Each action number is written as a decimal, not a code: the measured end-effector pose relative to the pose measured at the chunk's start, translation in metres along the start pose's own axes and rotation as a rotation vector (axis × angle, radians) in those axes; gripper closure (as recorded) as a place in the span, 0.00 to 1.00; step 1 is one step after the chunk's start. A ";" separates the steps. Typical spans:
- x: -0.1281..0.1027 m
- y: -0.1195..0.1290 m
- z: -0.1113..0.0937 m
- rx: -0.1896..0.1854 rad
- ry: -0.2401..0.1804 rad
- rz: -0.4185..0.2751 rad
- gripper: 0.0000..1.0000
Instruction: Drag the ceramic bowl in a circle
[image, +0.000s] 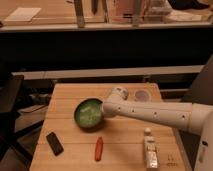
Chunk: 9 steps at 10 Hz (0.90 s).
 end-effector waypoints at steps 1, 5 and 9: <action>0.001 -0.005 0.001 0.001 -0.002 -0.006 0.97; 0.003 -0.009 0.002 0.007 -0.004 -0.023 0.97; 0.004 -0.015 0.003 0.014 -0.011 -0.045 0.97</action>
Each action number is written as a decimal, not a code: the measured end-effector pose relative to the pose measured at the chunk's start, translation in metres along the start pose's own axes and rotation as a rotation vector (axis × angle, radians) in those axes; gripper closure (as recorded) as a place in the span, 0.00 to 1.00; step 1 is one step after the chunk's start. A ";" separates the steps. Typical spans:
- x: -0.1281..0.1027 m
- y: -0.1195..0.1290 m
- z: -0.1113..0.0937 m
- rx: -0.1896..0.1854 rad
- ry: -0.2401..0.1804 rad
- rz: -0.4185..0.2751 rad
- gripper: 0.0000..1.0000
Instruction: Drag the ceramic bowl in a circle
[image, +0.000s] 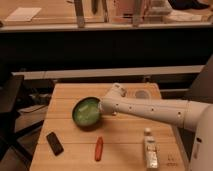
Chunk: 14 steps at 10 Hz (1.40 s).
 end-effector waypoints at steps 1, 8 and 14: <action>-0.001 -0.001 0.000 0.001 -0.001 -0.009 0.97; -0.007 -0.022 0.005 0.015 -0.011 -0.064 0.97; -0.005 -0.044 0.011 0.022 -0.017 -0.094 0.97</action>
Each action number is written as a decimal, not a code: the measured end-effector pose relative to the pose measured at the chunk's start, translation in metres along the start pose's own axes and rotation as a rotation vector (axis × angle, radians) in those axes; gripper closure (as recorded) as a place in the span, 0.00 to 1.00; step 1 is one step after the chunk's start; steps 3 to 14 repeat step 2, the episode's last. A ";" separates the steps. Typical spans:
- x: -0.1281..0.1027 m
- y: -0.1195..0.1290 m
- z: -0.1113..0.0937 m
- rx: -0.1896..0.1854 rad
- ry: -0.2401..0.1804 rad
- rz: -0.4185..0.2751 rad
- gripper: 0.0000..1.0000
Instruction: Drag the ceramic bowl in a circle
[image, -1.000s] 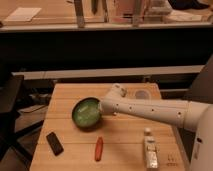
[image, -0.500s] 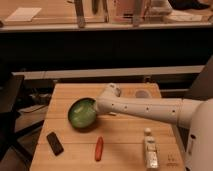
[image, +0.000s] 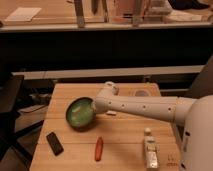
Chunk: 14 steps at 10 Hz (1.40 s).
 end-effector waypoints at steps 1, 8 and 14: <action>-0.001 -0.008 0.002 0.002 -0.002 -0.008 0.97; 0.000 -0.008 0.003 0.004 -0.003 -0.011 0.97; 0.000 -0.008 0.003 0.004 -0.003 -0.011 0.97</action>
